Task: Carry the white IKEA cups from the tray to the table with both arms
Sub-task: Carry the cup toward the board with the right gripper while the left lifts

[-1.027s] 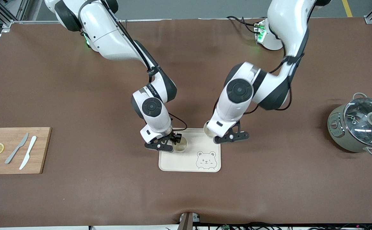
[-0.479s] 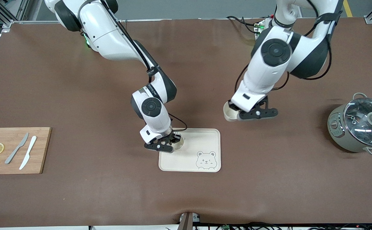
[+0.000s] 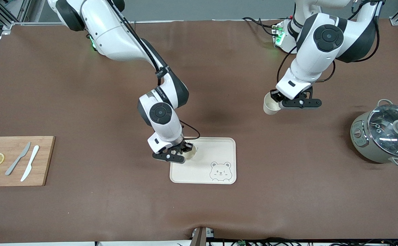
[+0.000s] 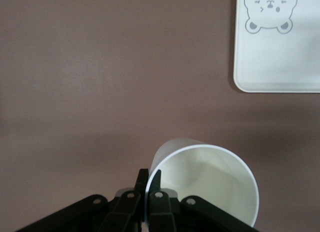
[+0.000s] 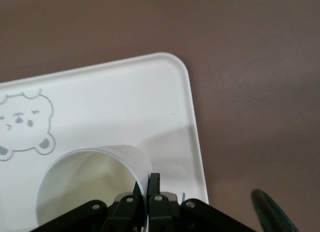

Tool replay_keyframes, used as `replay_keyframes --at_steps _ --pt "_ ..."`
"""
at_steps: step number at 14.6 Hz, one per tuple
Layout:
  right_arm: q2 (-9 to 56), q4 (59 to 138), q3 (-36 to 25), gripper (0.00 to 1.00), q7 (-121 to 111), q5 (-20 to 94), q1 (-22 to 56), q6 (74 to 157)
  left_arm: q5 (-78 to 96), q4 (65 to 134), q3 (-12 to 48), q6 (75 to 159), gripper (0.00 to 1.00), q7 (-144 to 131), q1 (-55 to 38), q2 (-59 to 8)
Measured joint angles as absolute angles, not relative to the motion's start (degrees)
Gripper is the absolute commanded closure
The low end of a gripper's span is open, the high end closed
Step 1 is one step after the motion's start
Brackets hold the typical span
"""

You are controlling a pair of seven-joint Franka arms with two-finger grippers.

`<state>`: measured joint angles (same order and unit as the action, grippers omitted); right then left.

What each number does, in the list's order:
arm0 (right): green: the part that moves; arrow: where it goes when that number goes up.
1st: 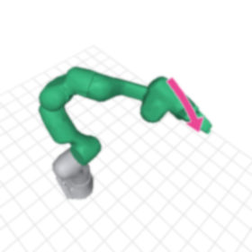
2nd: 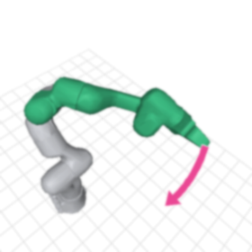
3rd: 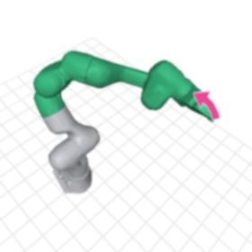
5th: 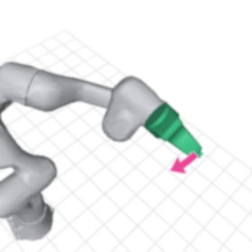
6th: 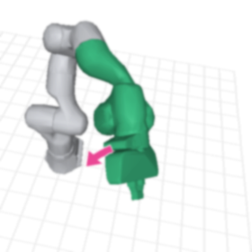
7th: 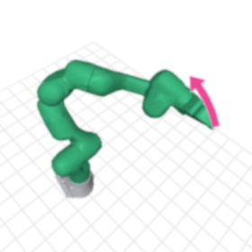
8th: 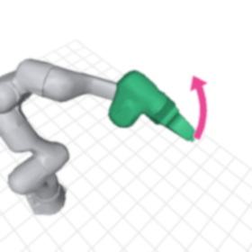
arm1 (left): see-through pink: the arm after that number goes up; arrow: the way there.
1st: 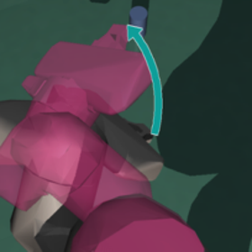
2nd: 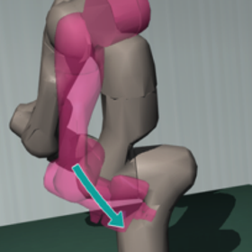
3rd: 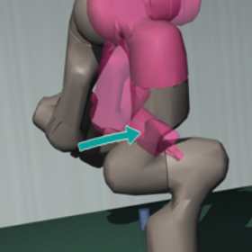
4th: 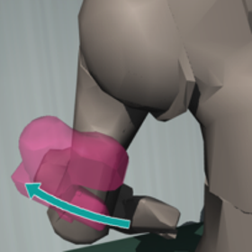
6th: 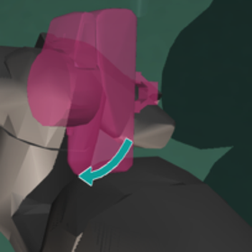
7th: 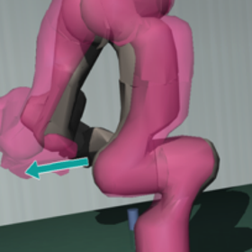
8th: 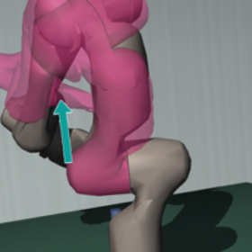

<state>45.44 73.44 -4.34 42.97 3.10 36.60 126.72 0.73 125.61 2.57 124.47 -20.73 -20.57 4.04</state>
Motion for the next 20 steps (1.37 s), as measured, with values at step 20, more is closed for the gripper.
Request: replay_keyframes --at_steps 20 --pt "13.84 104.19 -5.11 1.00 -14.59 2.95 3.86 116.30 3.94 149.12 2.36 149.37 1.00 -10.23 -14.54 3.01"
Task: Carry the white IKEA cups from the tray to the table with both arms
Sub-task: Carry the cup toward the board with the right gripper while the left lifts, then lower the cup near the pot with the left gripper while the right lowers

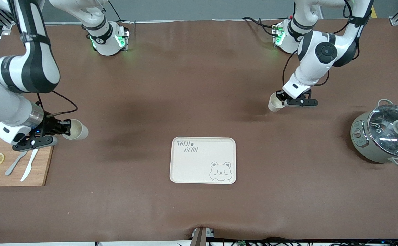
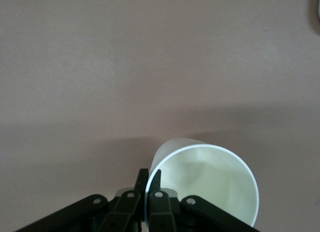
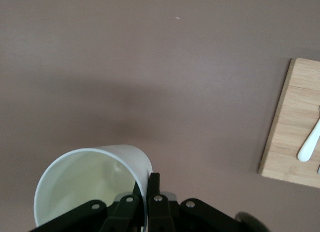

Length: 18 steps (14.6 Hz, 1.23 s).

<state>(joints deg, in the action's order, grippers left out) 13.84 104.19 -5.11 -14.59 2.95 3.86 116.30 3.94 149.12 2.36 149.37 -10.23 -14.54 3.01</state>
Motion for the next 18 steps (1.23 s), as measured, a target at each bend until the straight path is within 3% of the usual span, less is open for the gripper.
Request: replay_keyframes --at_steps 6,15,16,17,18 --pt "22.19 109.42 -5.02 1.00 -19.49 3.60 -0.67 133.22 4.13 150.75 2.35 152.96 1.00 -7.86 -13.21 0.71" --pt "26.61 110.04 -4.60 1.00 -19.56 10.58 -0.90 138.28 4.13 150.89 2.37 160.06 1.00 -7.82 -13.20 -5.12" --pt "26.86 110.05 -4.60 1.00 -19.56 10.60 -0.90 138.83 4.13 150.88 2.36 160.21 0.73 -7.79 -13.19 -5.20" --pt "27.12 110.05 -4.60 1.00 -19.56 10.63 -0.90 139.11 4.13 150.88 2.37 160.21 0.30 -7.76 -13.19 -5.20" --pt "27.37 110.05 -4.60 1.00 -19.56 10.64 -0.90 139.30 4.13 150.85 2.37 160.25 0.06 -7.72 -13.19 -5.21"
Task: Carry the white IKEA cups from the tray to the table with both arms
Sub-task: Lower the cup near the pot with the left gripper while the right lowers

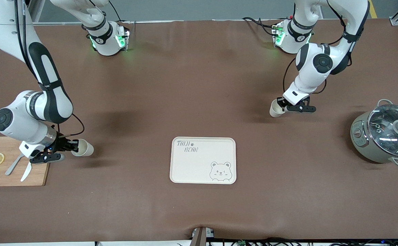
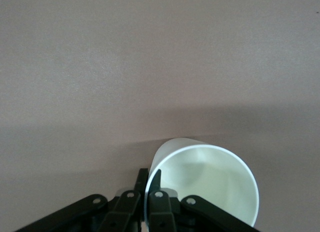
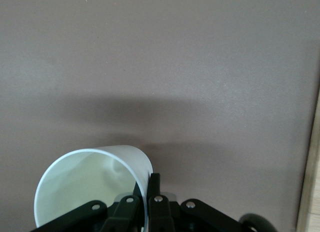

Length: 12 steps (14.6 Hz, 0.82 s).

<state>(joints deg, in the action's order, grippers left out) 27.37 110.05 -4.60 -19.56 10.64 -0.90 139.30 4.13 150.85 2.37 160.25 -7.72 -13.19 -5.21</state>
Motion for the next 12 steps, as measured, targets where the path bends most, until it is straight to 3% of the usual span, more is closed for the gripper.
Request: replay_keyframes --at_steps 1,12 --pt "27.62 110.07 -4.58 1.00 -19.56 10.65 -0.90 139.65 4.13 150.85 2.38 160.26 0.00 -7.59 -13.19 -5.28" --pt "28.72 110.89 -4.32 1.00 -19.56 10.69 -0.90 142.86 4.14 150.03 2.37 158.82 0.00 -6.53 -12.97 -3.97"
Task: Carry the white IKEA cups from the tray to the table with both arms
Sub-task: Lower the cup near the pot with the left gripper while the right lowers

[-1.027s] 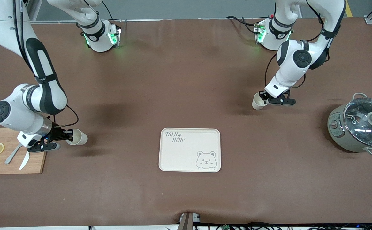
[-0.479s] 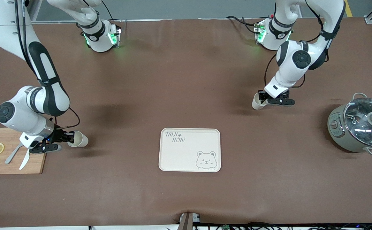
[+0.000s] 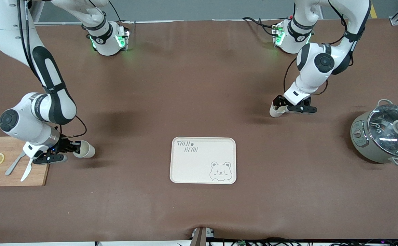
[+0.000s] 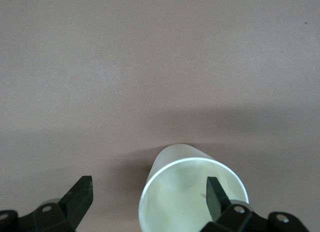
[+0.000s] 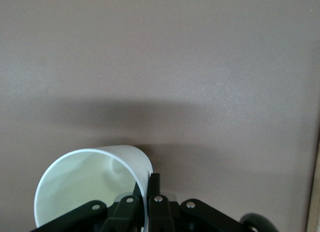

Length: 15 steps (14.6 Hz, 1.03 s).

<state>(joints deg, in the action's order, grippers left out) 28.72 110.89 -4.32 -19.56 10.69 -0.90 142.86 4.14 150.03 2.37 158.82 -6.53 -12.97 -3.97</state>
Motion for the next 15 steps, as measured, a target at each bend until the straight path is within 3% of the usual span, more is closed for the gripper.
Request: replay_keyframes --at_steps 5,9,13,14,15 --pt "28.86 110.98 -4.30 1.00 -19.56 10.69 -0.90 143.20 4.47 145.93 2.36 144.02 0.00 -6.54 -12.92 2.09" --pt "28.86 111.03 -4.29 1.00 -19.69 10.70 -0.90 143.47 4.67 137.98 2.25 131.10 0.00 -7.36 -12.83 5.30" --pt "28.86 111.71 -4.29 1.00 -19.86 10.69 -0.90 144.30 4.74 128.32 2.06 123.62 0.00 -8.10 -10.55 4.24" --pt "28.86 111.76 -4.29 0.87 -19.87 10.69 -0.90 144.34 4.76 125.55 2.02 121.82 0.00 -8.62 -9.87 3.51" --pt "28.86 111.76 -4.29 0.58 -19.87 10.70 -0.90 144.39 4.76 122.61 2.00 119.84 0.00 -9.29 -9.32 2.67"
